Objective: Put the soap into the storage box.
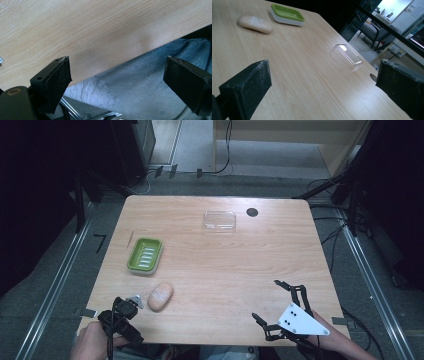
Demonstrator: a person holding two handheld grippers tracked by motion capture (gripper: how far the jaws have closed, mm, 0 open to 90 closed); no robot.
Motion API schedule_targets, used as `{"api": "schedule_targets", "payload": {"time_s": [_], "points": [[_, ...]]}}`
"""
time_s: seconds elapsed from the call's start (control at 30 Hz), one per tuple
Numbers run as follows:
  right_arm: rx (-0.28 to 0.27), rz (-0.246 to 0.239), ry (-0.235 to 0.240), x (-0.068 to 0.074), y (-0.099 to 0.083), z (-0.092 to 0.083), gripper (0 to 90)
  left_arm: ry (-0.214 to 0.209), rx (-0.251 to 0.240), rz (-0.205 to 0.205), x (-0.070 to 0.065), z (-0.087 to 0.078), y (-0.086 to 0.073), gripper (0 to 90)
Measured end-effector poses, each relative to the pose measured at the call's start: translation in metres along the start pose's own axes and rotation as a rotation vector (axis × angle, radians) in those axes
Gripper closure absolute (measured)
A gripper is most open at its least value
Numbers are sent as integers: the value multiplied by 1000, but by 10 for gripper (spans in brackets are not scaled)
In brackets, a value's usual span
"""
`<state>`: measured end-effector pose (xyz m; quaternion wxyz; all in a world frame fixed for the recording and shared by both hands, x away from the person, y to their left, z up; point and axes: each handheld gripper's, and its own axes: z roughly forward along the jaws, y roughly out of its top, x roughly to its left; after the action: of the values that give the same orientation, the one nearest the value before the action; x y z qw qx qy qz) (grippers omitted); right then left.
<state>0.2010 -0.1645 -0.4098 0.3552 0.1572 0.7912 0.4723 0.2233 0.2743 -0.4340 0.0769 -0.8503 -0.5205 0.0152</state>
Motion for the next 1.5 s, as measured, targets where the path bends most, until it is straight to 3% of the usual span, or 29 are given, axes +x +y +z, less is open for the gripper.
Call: {"api": "schedule_targets", "payload": {"time_s": [0.8, 0.9, 1.5], "points": [[10, -1, 3, 1, 1, 2, 0, -10, -32, 40, -8, -7, 5, 83], [11, -6, 4, 1, 1, 2, 0, -22, -60, 41, -9, -15, 9, 82], [6, -4, 4, 1, 1, 3, 0, -20, -91, 62, -12, -28, 32, 77]]}}
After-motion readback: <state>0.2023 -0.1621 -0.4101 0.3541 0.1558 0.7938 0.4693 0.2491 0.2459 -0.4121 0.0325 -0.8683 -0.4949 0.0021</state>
